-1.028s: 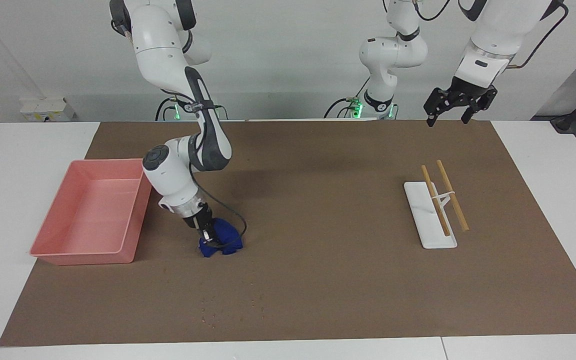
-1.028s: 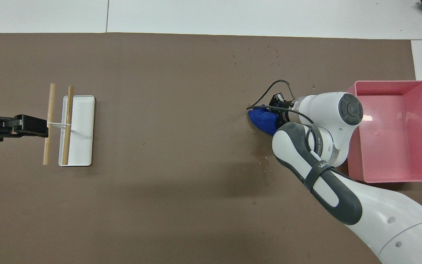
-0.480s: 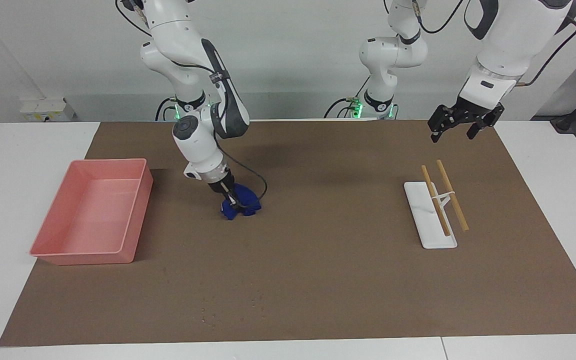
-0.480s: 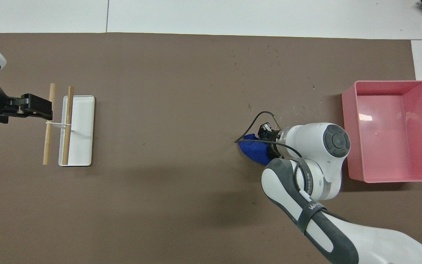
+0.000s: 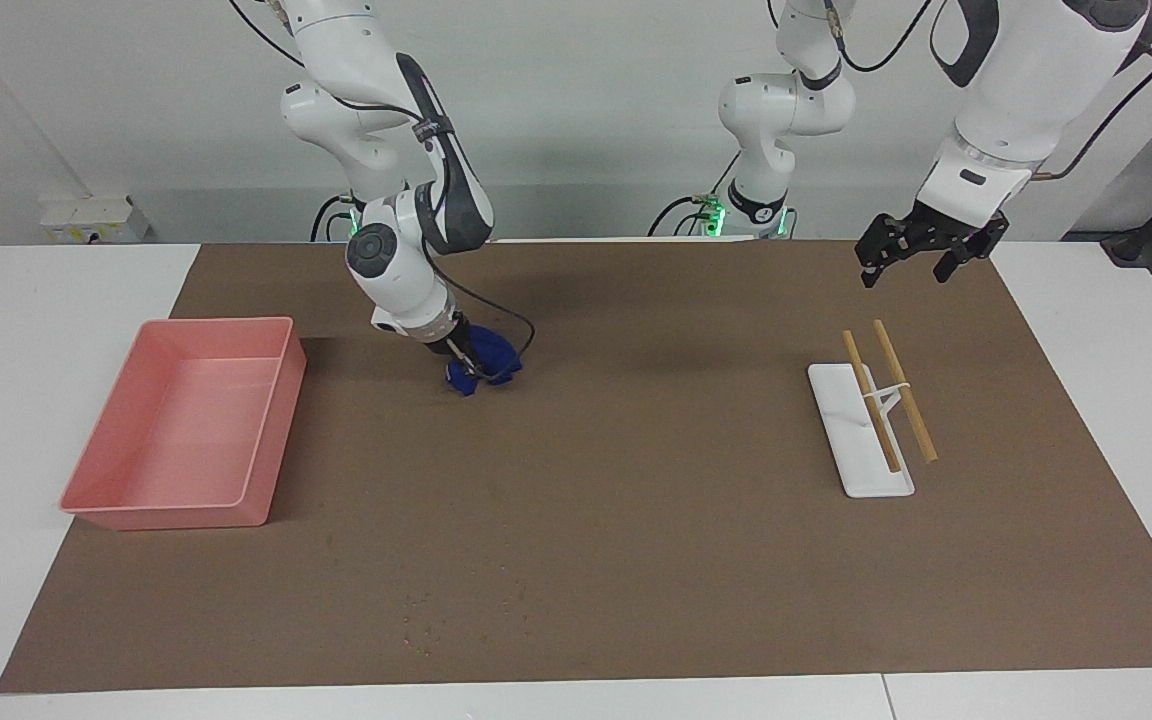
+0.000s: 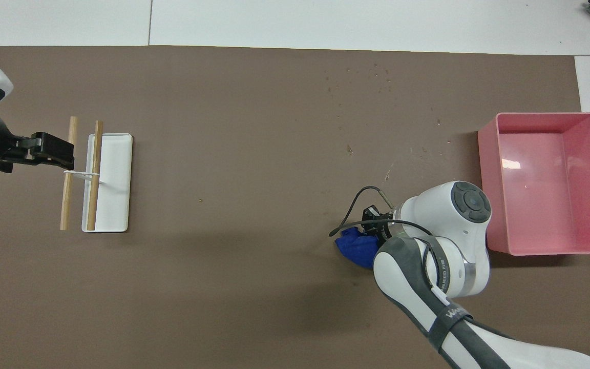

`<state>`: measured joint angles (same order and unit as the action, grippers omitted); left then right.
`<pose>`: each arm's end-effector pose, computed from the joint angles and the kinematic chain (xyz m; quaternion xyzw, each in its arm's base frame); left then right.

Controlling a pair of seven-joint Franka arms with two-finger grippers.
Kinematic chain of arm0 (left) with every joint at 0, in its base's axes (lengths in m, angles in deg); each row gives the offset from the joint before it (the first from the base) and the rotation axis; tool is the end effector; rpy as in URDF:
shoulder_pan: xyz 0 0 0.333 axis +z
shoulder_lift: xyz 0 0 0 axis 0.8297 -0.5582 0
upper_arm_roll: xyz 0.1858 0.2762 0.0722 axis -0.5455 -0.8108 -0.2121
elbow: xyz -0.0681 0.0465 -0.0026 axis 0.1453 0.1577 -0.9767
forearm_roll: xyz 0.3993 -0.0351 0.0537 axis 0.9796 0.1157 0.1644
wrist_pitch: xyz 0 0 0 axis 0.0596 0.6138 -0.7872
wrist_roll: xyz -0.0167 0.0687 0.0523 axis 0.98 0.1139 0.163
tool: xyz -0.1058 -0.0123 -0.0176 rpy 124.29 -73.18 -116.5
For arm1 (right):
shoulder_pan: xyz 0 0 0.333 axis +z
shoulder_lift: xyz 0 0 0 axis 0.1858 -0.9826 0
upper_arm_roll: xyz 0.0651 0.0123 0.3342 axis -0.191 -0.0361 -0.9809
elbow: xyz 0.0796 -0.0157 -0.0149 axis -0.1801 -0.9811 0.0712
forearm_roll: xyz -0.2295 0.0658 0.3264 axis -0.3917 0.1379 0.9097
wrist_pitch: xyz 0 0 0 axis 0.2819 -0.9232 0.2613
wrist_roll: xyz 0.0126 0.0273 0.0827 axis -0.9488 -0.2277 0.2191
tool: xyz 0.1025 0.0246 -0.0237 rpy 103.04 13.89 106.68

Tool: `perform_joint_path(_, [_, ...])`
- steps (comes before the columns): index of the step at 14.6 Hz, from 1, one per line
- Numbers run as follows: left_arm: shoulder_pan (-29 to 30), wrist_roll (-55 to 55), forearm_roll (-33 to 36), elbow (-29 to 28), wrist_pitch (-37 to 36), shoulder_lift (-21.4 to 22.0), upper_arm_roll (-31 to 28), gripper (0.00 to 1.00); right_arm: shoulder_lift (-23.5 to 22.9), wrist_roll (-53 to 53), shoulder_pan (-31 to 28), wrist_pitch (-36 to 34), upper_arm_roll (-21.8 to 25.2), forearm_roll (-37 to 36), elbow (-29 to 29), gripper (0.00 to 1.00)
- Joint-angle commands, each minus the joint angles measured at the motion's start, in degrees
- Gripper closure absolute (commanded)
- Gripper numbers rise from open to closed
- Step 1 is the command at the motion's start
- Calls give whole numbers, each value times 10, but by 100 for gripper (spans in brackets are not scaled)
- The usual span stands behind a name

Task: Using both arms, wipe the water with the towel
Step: 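Wipe the cloth over the water spill with the right gripper, then carry the blue cloth into the pink bin with the right gripper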

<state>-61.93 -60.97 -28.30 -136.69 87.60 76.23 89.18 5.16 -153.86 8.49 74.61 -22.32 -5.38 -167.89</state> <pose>0.5673 -0.0671 0.6446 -0.9998 0.0079 0.0168 0.0081 0.4796 0.1841 0.2997 -0.8454 0.5104 0.1440 0.0641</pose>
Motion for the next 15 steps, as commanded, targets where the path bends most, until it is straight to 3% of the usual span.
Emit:
perform_joint_path(1, [-28, -10, 11, -17, -5, 19, -25, 0, 16, 0, 5, -12, -1, -4, -66, 100])
perform_joint_path(7, [-20, -11, 11, -22, -12, 27, -25, 0, 33, 0, 11, -86, -2, -31, -78, 100])
perform_joint_path(10, [36, -11, 11, -21, -9, 26, 22, 0, 44, -1, 24, -118, -1, -54, -78, 100])
perform_joint_path(15, [49, -9, 11, -25, -3, 26, 43, 0, 121, -4, -3, -159, 2, -101, -32, 100])
